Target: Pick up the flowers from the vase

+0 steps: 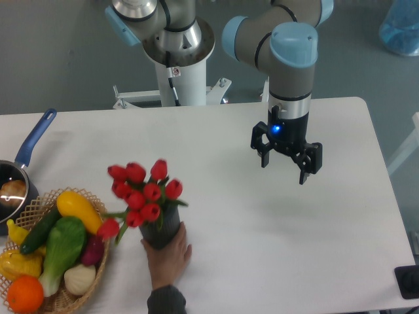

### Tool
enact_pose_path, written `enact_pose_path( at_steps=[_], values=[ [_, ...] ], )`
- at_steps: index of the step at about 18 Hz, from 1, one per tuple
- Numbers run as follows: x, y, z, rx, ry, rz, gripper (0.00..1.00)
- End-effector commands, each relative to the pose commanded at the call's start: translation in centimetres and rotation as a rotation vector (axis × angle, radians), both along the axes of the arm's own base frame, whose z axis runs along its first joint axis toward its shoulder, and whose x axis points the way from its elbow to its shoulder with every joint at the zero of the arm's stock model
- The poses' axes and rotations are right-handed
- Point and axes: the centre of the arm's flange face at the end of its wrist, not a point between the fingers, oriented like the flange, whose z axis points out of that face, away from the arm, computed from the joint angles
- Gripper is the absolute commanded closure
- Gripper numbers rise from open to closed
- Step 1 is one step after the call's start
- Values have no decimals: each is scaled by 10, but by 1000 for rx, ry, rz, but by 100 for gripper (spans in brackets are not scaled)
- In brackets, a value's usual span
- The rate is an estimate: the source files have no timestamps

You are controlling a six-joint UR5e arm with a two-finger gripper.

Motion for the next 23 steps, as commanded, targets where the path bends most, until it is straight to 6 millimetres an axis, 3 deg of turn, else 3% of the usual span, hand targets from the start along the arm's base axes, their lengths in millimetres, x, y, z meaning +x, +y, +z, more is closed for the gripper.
enact_pose_path(
  at_steps=[6, 11, 13, 16, 19, 23],
  values=[
    [6, 4, 2, 12, -2, -4, 0],
    [20, -1, -24, 21, -56, -18, 0],
    [34, 6, -17, 126, -107, -54, 0],
    [48, 6, -10, 143, -109, -64, 0],
    [59, 3, -6, 167, -122, -50, 0],
    [67, 12, 1, 334, -232, -54, 0]
  ],
)
